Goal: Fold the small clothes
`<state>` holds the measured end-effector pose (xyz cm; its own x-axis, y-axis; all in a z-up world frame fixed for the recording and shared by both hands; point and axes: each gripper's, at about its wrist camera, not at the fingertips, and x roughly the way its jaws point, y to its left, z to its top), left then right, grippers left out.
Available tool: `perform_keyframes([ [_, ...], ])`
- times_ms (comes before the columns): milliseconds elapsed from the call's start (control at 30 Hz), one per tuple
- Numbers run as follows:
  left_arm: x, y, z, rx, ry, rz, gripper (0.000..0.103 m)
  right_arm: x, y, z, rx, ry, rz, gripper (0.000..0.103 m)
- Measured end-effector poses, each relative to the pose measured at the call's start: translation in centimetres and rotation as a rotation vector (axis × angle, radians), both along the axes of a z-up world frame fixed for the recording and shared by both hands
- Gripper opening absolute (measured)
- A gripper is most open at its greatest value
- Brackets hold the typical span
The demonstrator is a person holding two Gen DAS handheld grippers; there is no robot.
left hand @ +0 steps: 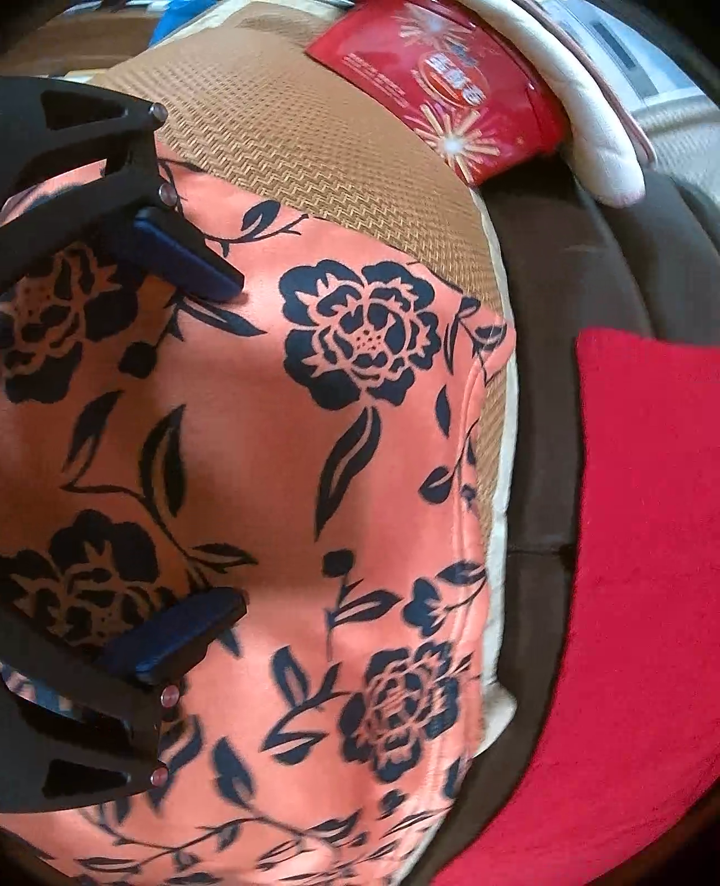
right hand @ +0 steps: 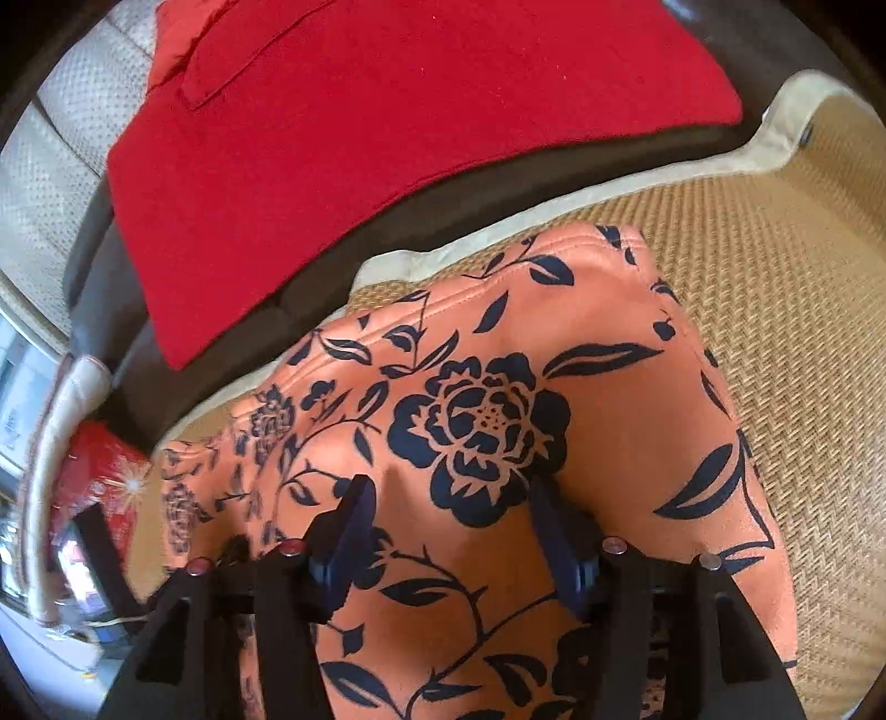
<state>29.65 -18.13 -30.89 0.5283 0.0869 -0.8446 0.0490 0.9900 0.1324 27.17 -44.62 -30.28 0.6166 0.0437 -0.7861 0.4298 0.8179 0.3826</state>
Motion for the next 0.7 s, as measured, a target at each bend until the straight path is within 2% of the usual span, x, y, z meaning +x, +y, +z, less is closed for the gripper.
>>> perform_keyframes([
  [67,-0.4,0.6,0.9,-0.002,0.012,-0.039,0.103,0.1,0.9,0.4,-0.052,-0.005,0.009,0.062],
  [133,-1.4,1.4,2.1,0.051,-0.067,-0.028,0.103,-0.1,1.5,0.8,-0.031,-0.055,0.011,0.063],
  [167,-2.0,2.0,2.9,0.102,-0.124,-0.012,0.103,-0.1,1.7,1.1,-0.020,-0.081,0.013,0.063],
  [233,-2.5,3.1,3.6,0.121,-0.169,0.005,0.103,-0.2,2.4,1.8,-0.026,-0.121,0.022,0.063],
  [300,-2.4,4.8,3.6,0.096,-0.168,0.021,0.103,-0.1,3.6,2.2,-0.043,-0.147,0.042,0.063],
  [400,-1.1,6.4,1.7,0.098,-0.072,0.051,0.103,0.9,6.0,1.9,-0.063,-0.141,0.099,0.063],
  [467,-0.7,7.3,1.1,0.037,-0.048,0.058,0.103,1.7,7.4,0.9,-0.064,-0.093,0.133,0.063],
  [533,-0.8,7.9,1.5,0.010,-0.035,0.056,0.103,2.9,8.3,-0.6,-0.080,-0.023,0.142,0.063],
  [600,-0.7,8.7,2.4,0.002,-0.072,0.052,0.103,3.3,9.1,-0.5,-0.144,-0.025,0.142,0.063],
  [700,-0.5,10.2,3.8,0.002,-0.151,0.049,0.103,3.1,8.9,1.1,-0.131,-0.112,0.136,0.063],
])
